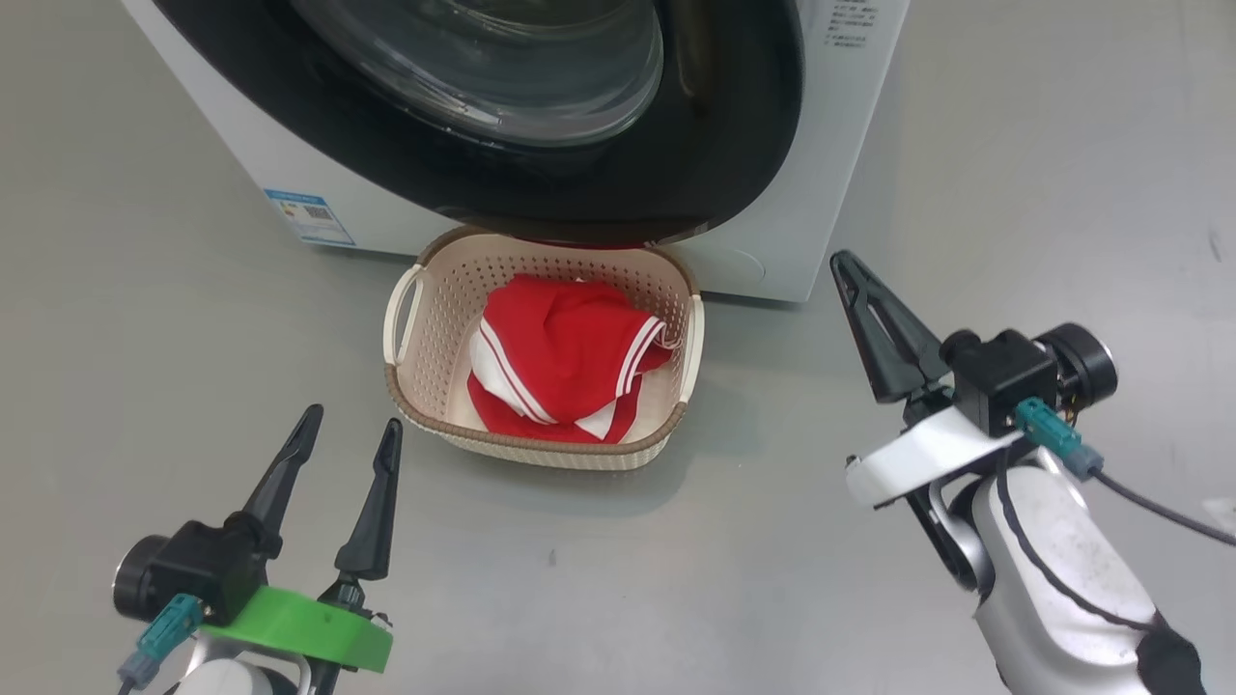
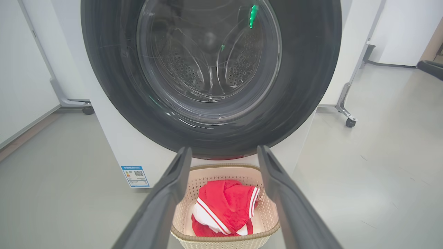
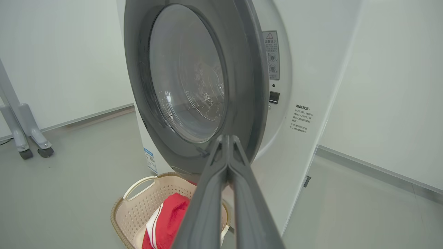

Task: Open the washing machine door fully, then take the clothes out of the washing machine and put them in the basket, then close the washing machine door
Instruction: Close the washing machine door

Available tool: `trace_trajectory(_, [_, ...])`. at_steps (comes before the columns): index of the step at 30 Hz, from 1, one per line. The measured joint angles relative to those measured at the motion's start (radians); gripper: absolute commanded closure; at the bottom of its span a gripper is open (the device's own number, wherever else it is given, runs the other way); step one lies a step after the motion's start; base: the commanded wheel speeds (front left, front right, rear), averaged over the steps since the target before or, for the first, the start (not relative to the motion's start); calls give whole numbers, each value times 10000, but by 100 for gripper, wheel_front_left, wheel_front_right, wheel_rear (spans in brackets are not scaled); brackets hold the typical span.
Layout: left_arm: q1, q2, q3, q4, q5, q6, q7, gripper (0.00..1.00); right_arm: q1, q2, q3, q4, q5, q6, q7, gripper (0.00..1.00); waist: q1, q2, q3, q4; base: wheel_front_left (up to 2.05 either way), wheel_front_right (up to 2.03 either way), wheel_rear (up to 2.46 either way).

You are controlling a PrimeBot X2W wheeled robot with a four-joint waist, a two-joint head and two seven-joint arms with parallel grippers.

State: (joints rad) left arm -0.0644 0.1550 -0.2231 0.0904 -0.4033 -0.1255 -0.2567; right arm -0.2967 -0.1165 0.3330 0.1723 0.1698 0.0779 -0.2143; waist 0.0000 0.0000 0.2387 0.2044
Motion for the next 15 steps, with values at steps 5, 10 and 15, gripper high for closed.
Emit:
trace_trajectory(5, [-423,-2,-322,-77,-105,0,0,0,-1045,-117,-86,222,-73,33,297,100,0,0,547,357,0,0,0])
trace_trajectory(10, [-837,-6,-489,-176,-322,0,0,0,-2090,-288,-155,470,-192,92,591,100,0,0,1100,744,0,0,0])
trace_trajectory(15, [-1212,-77,-617,-245,-604,0,0,0,-3045,-550,-322,779,-318,132,872,100,0,0,1641,1165,0,0,0])
